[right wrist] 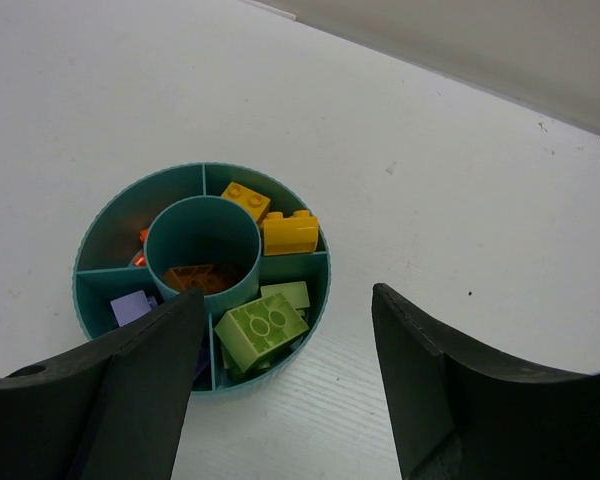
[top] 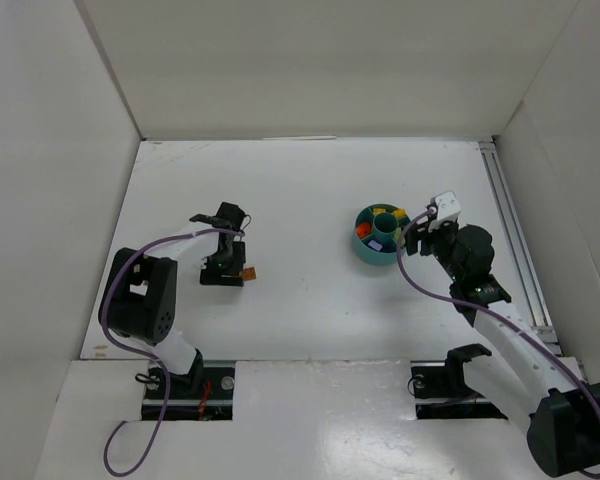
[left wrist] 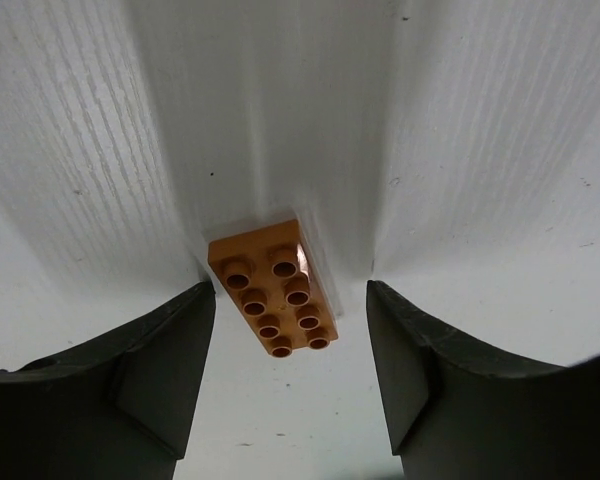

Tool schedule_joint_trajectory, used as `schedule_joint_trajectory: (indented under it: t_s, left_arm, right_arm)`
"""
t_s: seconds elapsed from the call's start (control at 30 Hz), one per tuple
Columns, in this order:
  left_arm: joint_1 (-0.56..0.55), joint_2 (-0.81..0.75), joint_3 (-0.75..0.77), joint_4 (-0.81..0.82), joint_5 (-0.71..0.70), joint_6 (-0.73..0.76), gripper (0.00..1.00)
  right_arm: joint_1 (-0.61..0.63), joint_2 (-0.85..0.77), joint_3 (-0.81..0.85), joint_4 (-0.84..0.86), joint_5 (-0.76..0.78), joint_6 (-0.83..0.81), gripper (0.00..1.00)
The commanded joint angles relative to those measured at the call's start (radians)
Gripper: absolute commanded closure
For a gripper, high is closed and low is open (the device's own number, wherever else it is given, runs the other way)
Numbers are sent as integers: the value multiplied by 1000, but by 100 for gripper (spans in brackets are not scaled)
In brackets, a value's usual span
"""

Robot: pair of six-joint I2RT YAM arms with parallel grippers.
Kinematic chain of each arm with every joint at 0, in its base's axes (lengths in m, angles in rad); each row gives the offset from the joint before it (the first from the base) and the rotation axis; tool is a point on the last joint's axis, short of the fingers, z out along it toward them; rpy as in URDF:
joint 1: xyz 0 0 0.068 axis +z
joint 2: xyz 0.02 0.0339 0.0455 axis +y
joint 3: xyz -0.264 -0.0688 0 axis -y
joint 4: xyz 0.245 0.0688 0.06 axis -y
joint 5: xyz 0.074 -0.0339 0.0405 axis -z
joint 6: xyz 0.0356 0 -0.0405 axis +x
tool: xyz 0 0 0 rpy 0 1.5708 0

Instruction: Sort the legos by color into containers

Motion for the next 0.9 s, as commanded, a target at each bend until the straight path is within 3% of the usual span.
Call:
schedule_joint_trajectory:
  t_s: [0.0, 0.23, 0.53, 0.73, 0.87]
  left_arm:
    - [2, 45, -33, -6, 7, -5, 42]
    - [2, 76, -24, -6, 25, 4, 45]
    - [2, 55, -14, -25, 25, 26, 65]
    - [2, -22, 8, -57, -42, 44, 70]
    - [-57, -78, 76, -92, -137, 76, 74]
  right_arm:
    - [-3, -28, -13, 23, 18, 15, 27]
    - [-3, -73, -31, 23, 47, 15, 27]
    - [-3, -104, -41, 23, 56, 15, 27]
    - [-3, -124, -41, 14, 66, 15, 27]
    - [-3, -134, -41, 14, 66, 15, 27]
